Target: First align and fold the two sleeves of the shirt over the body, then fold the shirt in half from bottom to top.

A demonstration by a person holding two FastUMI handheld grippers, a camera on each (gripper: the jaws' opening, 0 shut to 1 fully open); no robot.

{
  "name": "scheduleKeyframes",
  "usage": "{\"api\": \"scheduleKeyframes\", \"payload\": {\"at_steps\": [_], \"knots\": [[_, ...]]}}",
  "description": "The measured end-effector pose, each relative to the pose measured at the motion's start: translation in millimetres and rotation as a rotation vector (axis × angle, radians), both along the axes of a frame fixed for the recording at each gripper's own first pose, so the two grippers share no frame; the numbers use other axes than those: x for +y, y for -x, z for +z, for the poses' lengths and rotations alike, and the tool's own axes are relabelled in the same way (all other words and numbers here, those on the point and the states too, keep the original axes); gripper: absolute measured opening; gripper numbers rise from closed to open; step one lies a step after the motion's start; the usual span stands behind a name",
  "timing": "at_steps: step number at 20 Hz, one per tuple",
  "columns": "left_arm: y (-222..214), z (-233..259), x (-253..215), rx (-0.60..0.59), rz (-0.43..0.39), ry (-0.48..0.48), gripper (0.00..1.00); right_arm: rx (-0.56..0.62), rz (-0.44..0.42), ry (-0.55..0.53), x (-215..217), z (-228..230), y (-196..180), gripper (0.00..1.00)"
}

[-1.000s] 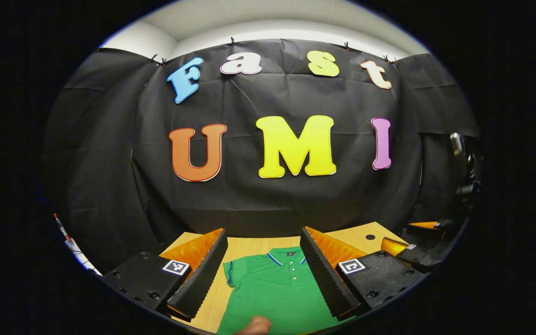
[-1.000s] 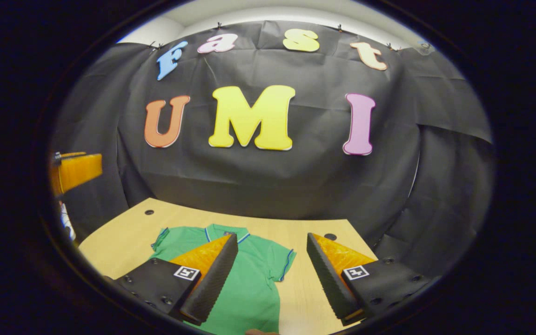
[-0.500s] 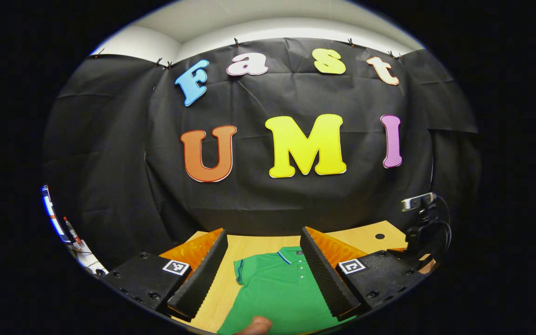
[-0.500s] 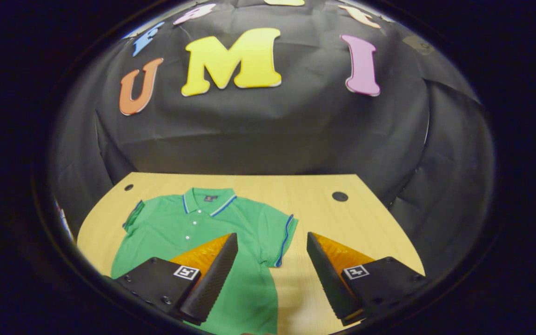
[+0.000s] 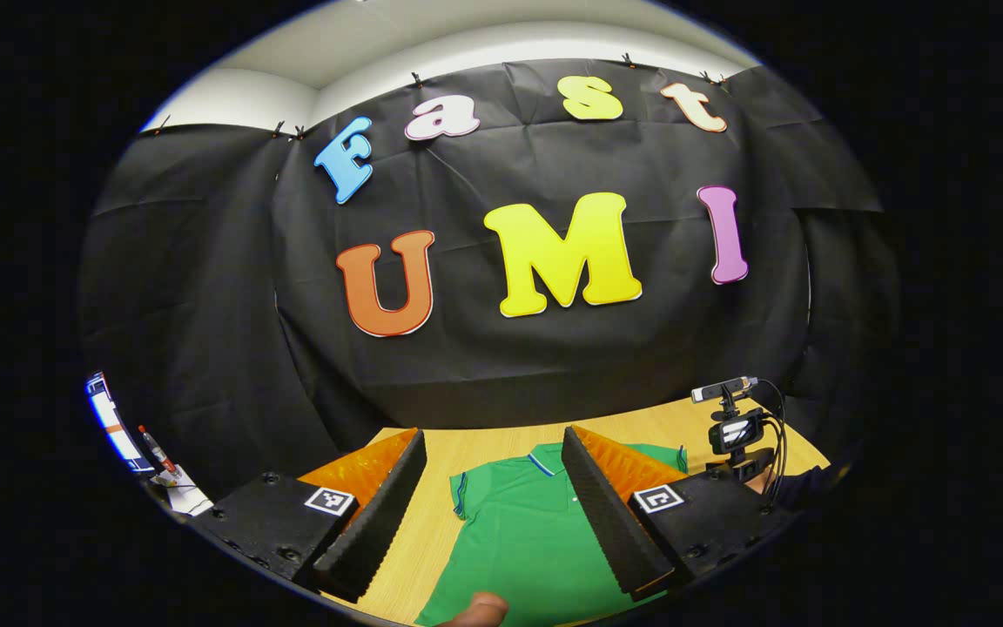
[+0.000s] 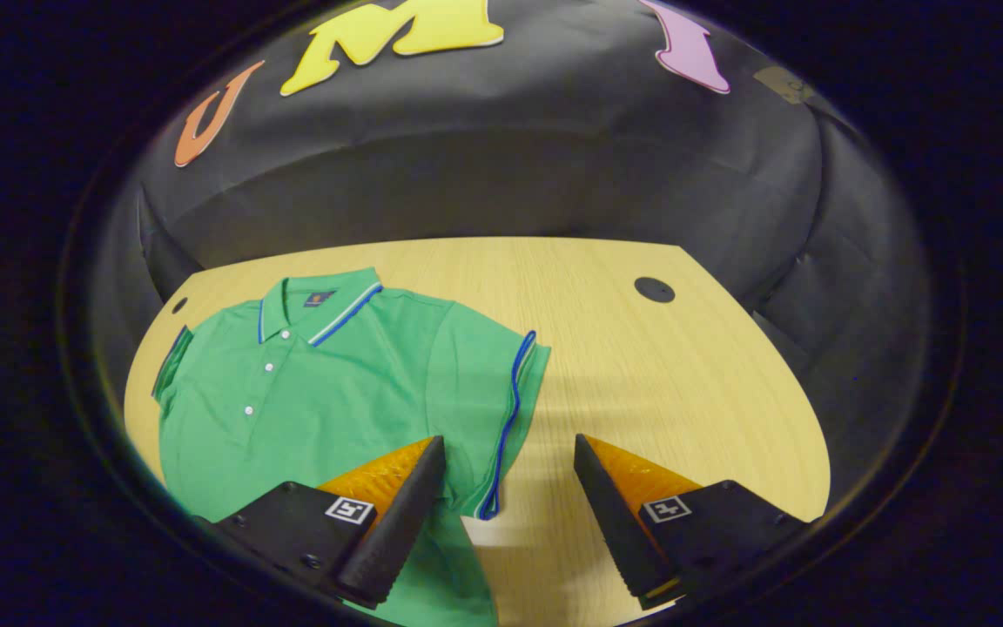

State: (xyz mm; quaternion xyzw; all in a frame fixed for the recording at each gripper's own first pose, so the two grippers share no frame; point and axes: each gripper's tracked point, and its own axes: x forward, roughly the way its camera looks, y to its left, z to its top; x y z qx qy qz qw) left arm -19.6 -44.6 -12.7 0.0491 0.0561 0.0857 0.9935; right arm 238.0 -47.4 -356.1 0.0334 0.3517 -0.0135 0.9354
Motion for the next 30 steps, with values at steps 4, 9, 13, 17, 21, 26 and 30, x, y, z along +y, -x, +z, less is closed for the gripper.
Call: {"api": "scheduleKeyframes", "payload": {"at_steps": [4,9,13,17,21,26,30], "knots": [[0.1,-8.9,1.5,0.030,0.018,0.029,1.00,0.034,-0.005,0.010,-1.5,-11.2,-4.0,0.80],[-2.3,-19.8,2.5,0.063,0.016,0.031,1.00,0.047,-0.025,-0.036,1.1,-11.5,-7.3,0.37],[-5.0,-28.1,4.5,0.088,0.017,0.035,1.00,0.043,-0.013,-0.056,2.1,-11.9,-9.5,0.11],[-6.1,-38.3,6.9,0.113,0.022,0.057,1.00,0.047,-0.007,-0.095,3.0,-11.0,-10.8,0.06],[-5.3,-43.0,14.0,0.126,0.037,0.067,1.00,0.040,0.004,-0.123,-1.0,-5.9,-11.1,0.02],[-6.0,-46.4,19.5,0.132,0.054,0.083,1.00,-0.040,0.059,-0.068,1.3,21.0,-11.9,0.02],[-3.7,-45.1,21.1,0.123,0.060,0.095,1.00,-0.101,0.156,0.020,16.7,37.9,-11.1,0.02]]}}
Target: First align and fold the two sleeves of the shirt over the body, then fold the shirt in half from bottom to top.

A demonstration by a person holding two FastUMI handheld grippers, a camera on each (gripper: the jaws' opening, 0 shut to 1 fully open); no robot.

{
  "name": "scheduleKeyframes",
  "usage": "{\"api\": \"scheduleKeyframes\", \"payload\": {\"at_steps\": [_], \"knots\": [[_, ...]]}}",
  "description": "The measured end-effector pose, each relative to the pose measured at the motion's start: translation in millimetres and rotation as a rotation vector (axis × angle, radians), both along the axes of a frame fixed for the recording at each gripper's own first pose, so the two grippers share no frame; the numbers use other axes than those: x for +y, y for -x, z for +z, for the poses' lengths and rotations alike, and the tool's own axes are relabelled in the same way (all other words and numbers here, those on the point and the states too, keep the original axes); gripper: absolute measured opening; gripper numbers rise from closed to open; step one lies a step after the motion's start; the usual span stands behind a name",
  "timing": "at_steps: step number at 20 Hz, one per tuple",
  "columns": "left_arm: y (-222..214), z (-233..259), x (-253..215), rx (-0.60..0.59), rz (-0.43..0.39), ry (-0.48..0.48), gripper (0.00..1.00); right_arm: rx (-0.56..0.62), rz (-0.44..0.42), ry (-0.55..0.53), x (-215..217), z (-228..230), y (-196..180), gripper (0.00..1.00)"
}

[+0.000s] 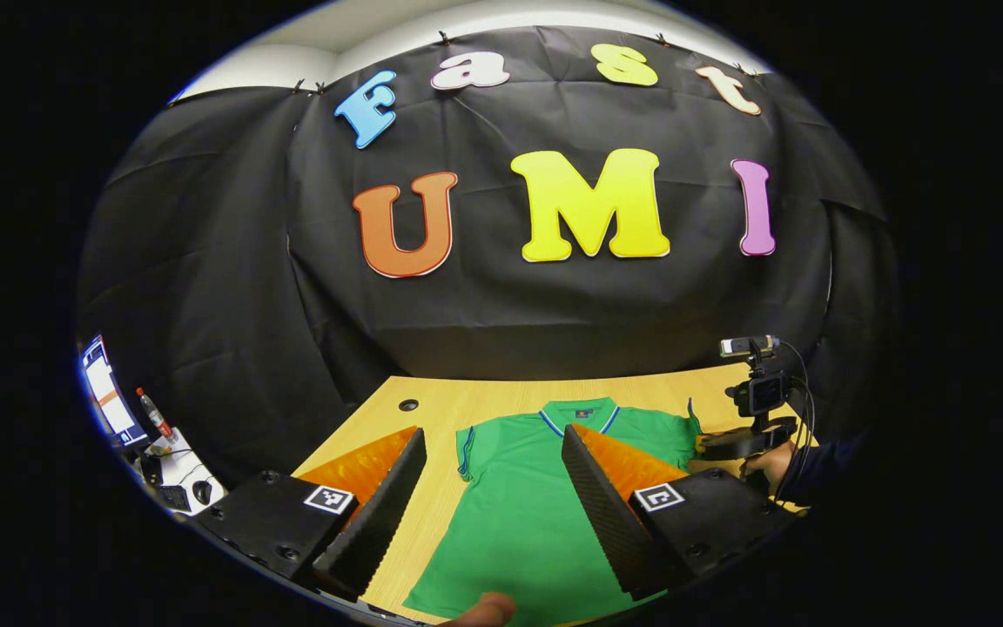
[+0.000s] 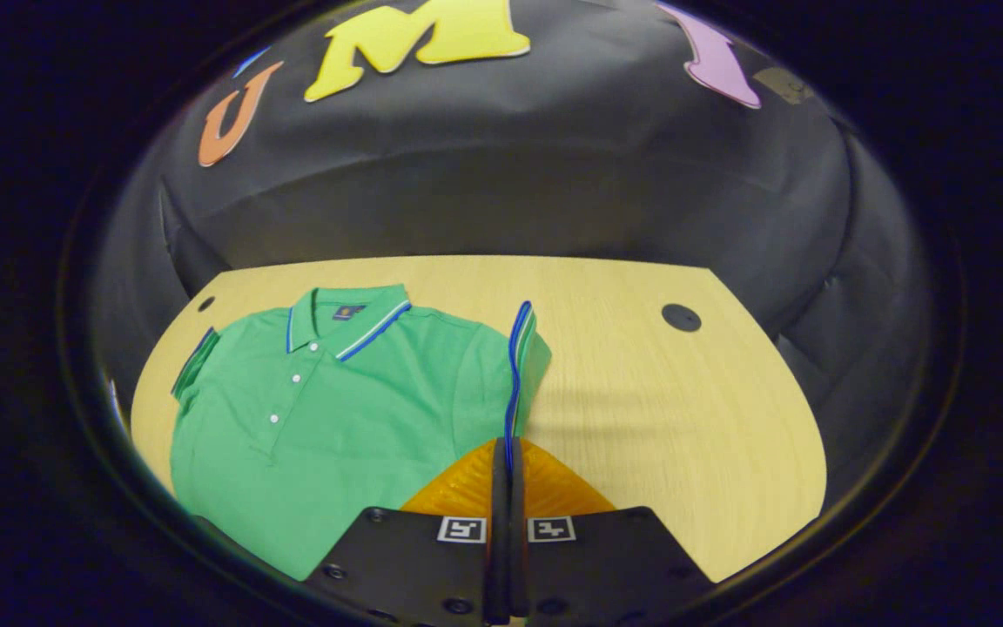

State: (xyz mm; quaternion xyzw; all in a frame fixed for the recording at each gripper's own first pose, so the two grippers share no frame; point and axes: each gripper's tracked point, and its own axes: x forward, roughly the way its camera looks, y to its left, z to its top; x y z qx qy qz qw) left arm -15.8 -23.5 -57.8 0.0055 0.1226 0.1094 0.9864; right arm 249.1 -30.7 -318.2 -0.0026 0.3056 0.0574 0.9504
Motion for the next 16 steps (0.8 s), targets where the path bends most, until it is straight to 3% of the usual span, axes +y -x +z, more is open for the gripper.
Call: {"api": "scheduleKeyframes", "payload": {"at_steps": [12,16], "knots": [[21.7,-10.2,29.9,0.016,0.077,0.015,1.00,-0.016,0.178,0.009,90.6,2.7,20.1,0.02],[25.9,-13.7,43.6,0.022,0.096,0.024,1.00,0.013,0.185,0.051,96.9,-12.0,25.9,0.00]]}}
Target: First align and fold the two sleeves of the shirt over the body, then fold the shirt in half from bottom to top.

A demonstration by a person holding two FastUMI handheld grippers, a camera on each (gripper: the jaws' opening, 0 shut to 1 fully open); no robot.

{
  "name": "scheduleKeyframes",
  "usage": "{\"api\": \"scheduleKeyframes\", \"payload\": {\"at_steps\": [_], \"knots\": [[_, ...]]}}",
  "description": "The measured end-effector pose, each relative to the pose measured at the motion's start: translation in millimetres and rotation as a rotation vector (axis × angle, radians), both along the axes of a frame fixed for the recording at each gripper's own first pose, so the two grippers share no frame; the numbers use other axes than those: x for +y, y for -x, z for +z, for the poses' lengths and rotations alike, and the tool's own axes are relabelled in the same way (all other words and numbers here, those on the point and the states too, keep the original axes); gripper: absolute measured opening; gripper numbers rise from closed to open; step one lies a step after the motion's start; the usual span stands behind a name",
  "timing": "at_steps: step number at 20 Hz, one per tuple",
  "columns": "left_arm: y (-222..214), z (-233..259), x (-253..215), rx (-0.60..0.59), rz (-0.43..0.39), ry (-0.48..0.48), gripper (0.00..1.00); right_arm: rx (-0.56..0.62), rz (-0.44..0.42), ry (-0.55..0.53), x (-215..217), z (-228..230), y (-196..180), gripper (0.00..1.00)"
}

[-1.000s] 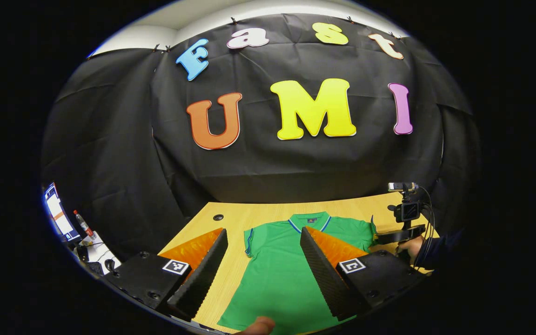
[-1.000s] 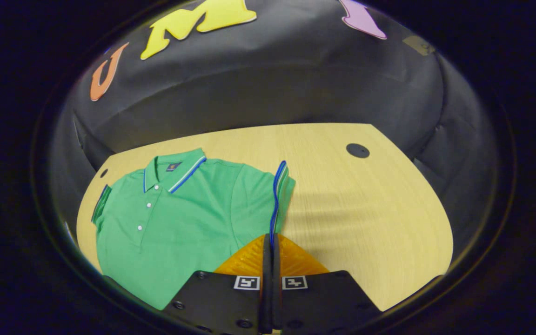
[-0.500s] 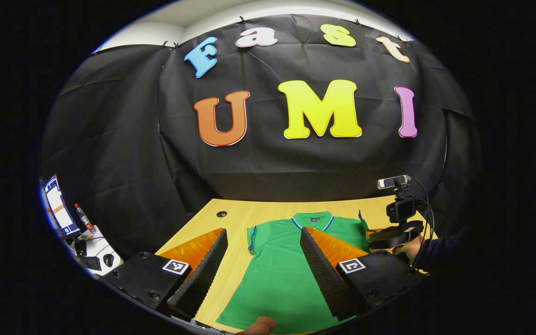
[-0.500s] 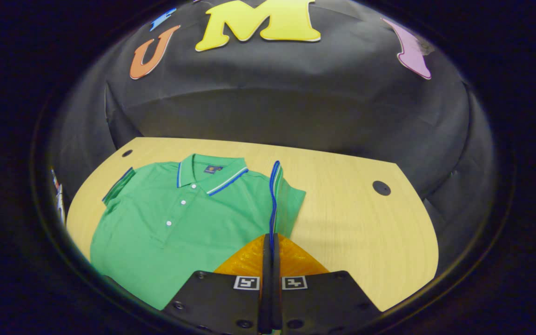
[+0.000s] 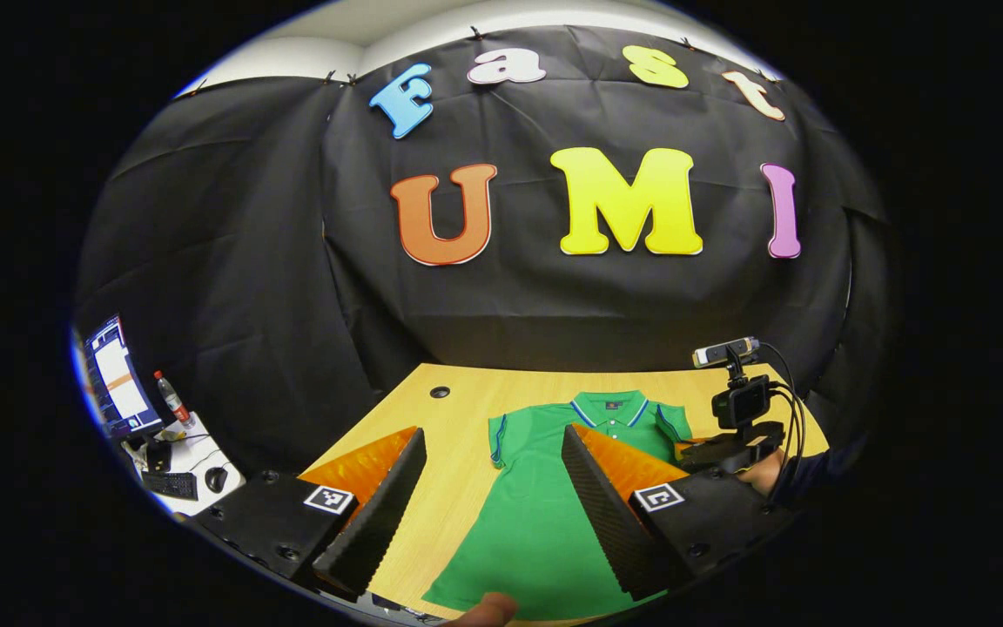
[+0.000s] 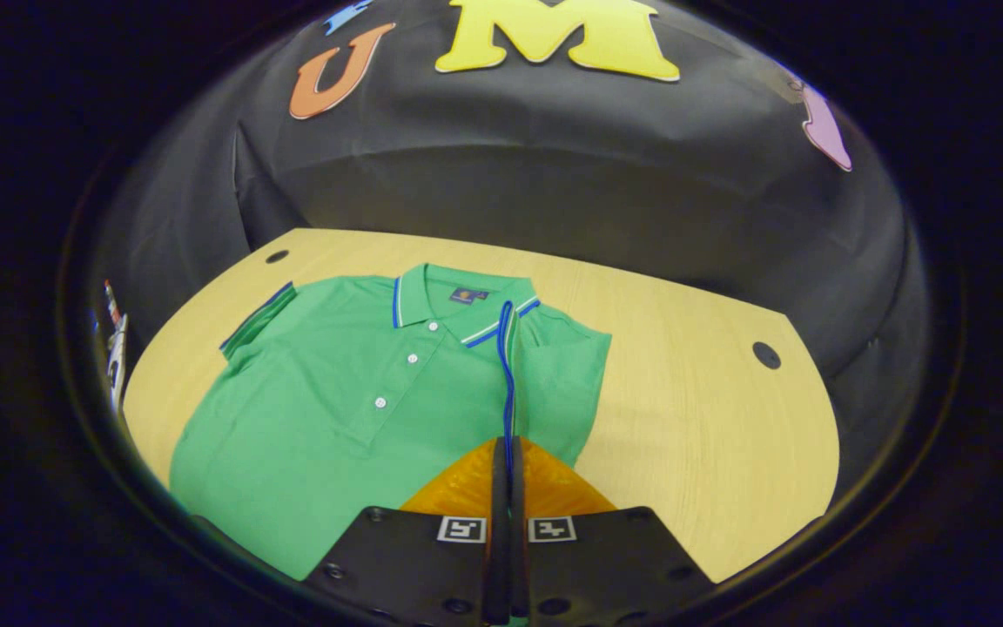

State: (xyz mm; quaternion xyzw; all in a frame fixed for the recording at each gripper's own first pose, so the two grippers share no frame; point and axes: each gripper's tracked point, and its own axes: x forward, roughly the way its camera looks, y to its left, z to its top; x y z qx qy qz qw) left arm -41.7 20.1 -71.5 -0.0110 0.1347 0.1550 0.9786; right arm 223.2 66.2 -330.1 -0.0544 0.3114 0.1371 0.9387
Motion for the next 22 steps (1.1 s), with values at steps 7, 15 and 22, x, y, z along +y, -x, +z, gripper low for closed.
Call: {"api": "scheduleKeyframes", "payload": {"at_steps": [7,15,22], "knots": [[1.8,-22.1,39.4,0.037,0.030,0.042,1.00,0.006,-0.016,-0.039,-1.4,15.8,14.9,0.52],[-33.5,-48.7,101.0,0.068,0.031,0.081,1.00,-0.096,-0.080,-0.134,-25.9,94.7,66.8,0.96],[-103.7,-106.9,118.7,0.150,-0.056,0.137,1.00,-0.226,-0.169,-0.178,-58.0,185.8,136.4,0.96]]}}
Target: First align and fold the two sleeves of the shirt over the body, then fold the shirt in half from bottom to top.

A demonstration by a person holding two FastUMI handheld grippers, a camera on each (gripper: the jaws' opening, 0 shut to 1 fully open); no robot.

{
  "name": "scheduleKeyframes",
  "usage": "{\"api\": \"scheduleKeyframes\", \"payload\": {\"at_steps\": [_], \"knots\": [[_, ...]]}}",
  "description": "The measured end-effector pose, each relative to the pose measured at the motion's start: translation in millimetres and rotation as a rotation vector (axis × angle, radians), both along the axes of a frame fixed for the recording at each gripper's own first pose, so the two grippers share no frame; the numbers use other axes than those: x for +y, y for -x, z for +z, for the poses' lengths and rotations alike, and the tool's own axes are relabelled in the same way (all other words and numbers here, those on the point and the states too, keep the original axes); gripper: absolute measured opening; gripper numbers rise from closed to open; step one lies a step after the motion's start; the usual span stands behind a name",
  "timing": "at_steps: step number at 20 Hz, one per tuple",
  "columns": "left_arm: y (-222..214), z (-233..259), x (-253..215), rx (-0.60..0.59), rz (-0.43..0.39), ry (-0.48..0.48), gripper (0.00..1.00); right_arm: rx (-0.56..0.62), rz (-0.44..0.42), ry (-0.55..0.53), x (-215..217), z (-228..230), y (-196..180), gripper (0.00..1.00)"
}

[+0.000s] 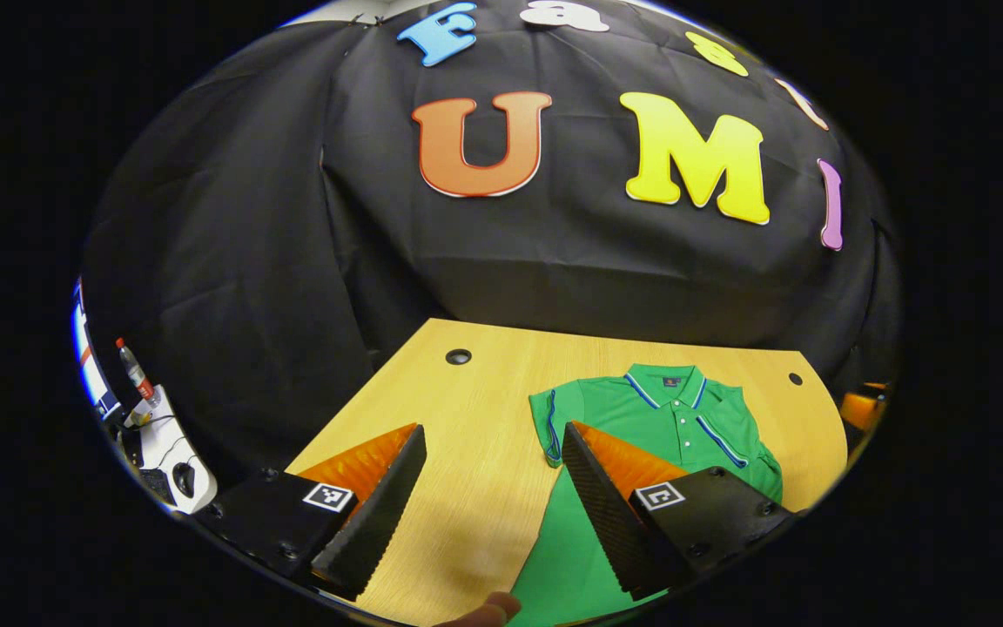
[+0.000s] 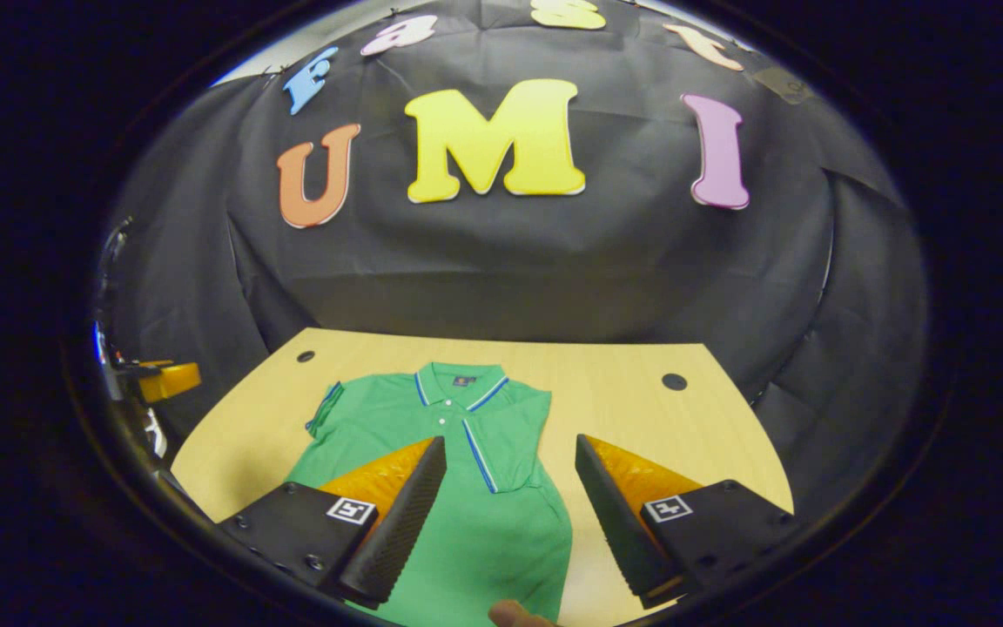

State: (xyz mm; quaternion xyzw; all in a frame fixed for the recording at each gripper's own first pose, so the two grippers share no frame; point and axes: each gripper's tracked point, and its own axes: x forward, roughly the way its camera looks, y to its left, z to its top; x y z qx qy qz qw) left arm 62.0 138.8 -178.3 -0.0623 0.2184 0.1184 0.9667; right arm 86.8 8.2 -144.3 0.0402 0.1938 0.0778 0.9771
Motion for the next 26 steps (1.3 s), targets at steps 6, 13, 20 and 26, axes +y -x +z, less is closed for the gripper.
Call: {"api": "scheduleKeyframes", "payload": {"at_steps": [6,13,20,26], "knots": [[-74.7,-63.3,-6.3,0.087,-0.052,0.048,1.00,-0.056,-0.101,-0.004,-20.9,59.1,63.7,0.96],[-143.5,-125.7,-37.9,0.236,-0.112,0.092,1.00,-0.205,-0.212,0.036,-29.4,145.2,126.6,0.95],[-183.3,-150.5,-37.8,0.301,-0.100,0.087,0.94,-0.312,-0.264,0.128,-27.4,177.6,165.3,0.89],[-190.6,-161.4,-38.5,0.328,-0.076,0.118,0.56,-0.198,-0.295,0.069,-35.0,146.5,158.6,0.89]]}}
